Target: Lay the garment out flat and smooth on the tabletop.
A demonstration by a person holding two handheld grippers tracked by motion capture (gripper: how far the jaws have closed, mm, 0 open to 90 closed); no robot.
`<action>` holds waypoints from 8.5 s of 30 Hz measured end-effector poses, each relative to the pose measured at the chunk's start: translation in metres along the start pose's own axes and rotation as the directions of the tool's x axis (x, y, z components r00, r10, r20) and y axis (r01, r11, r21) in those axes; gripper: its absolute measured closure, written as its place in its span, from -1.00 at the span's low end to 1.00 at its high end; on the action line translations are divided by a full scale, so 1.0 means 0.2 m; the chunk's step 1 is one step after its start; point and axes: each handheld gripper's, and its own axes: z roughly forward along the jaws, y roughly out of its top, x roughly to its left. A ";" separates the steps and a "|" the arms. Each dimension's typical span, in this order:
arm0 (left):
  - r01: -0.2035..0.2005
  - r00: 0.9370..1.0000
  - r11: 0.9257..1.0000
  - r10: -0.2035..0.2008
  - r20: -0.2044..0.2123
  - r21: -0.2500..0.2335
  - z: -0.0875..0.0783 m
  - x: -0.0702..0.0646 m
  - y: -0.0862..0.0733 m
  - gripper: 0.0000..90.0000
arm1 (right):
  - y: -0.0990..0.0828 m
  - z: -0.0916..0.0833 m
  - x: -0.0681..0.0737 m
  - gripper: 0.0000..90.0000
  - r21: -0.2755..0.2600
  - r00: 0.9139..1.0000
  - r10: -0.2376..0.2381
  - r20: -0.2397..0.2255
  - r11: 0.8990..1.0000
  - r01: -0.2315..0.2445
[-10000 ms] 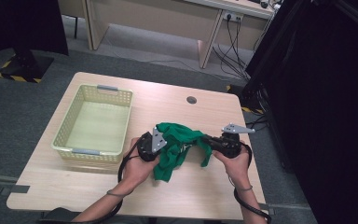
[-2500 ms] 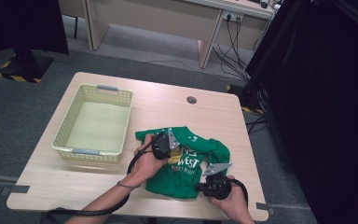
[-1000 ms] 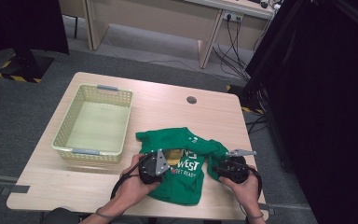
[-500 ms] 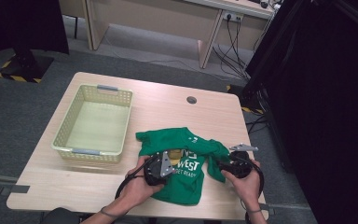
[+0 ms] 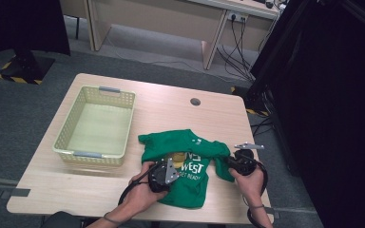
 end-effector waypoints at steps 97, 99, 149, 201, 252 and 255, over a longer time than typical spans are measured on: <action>0.046 0.997 0.999 -0.047 0.066 0.018 0.05 0.07 0.00 0.05 | -0.17 -0.03 0.34 0.66 0.076 0.969 -0.182 -0.168 0.977 0.197; 0.041 0.997 0.999 -0.042 0.067 0.021 0.05 0.07 0.01 0.07 | -0.17 -0.03 0.35 0.79 0.078 0.967 -0.181 -0.177 0.977 0.197; -0.009 0.991 1.000 0.012 0.136 -0.026 -0.14 0.09 -0.03 0.98 | -0.27 -0.16 0.18 0.94 0.168 0.982 -0.115 -0.147 0.976 0.139; -0.025 0.964 0.989 0.062 0.258 -0.146 -0.28 -0.12 -0.06 0.23 | 0.07 -0.05 0.22 0.48 0.106 0.970 -0.169 -0.174 0.976 0.189; -0.088 0.929 0.994 0.104 0.355 -0.060 -0.11 -0.20 -0.07 0.17 | 0.38 0.18 0.33 0.31 0.094 0.977 -0.165 -0.137 0.979 0.178; -0.084 0.929 0.995 0.100 0.356 -0.060 -0.11 -0.20 -0.07 0.17 | 0.42 0.18 0.26 0.29 0.096 0.984 -0.139 -0.108 0.984 0.150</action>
